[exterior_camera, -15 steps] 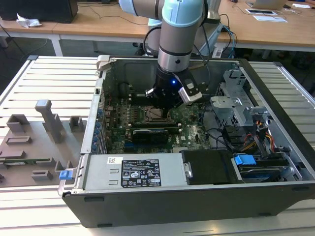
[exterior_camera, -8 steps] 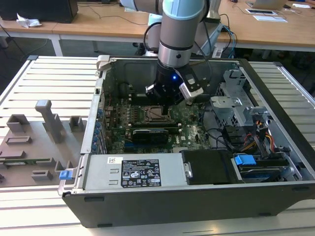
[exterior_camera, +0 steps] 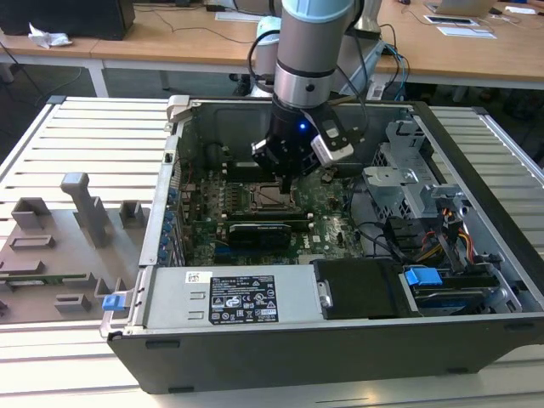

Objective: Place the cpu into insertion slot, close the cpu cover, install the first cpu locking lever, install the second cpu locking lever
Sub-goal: 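Install the first cpu locking lever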

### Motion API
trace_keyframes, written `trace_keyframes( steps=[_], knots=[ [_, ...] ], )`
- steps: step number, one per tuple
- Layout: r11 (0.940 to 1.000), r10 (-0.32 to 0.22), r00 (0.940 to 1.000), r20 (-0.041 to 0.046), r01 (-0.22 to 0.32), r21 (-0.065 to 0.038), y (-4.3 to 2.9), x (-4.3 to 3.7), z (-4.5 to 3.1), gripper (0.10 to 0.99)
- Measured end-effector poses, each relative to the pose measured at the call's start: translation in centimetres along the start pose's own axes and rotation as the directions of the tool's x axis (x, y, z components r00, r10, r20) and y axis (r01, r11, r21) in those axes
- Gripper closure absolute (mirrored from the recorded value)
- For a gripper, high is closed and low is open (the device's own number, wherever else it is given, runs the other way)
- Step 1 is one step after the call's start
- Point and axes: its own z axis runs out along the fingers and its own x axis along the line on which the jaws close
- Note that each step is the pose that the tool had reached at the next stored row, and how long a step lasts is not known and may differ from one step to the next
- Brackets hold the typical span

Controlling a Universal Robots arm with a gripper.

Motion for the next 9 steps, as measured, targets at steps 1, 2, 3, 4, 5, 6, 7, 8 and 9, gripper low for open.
trace_keyframes(
  steps=[1, 2, 3, 4, 5, 6, 7, 8, 9],
  knots=[
    [1.0000, 0.000, 1.0000, 0.0001, 0.000, 0.000, 0.00, 0.00, -0.20, 0.980],
    [1.0000, 0.000, 1.0000, 0.0000, 0.000, 0.000, 0.00, 0.01, -0.36, 0.980],
    [1.0000, 0.000, 1.0000, 0.0000, 0.000, 0.000, 0.00, 0.02, -0.73, 0.980],
    [1.0000, 0.000, 1.0000, 0.0000, 0.000, 0.000, 0.00, 0.04, -1.53, 0.980],
    [1.0000, 0.000, 1.0000, 0.0000, 0.000, 0.000, 0.01, 0.04, -1.81, 0.980],
    [1.0000, 0.000, 1.0000, 0.0000, 0.000, 0.000, 0.01, 0.05, -1.93, 0.980],
    [1.0000, 0.000, 1.0000, 0.0000, 0.000, 0.000, 0.01, 0.05, -1.97, 0.980],
    [1.0000, 0.000, 1.0000, 0.0001, 0.000, 0.000, 0.01, 0.04, -1.96, 0.980],
    [1.0000, 0.000, 1.0000, 0.0001, 0.000, 0.000, 0.01, 0.05, -1.96, 0.980]
  ],
)
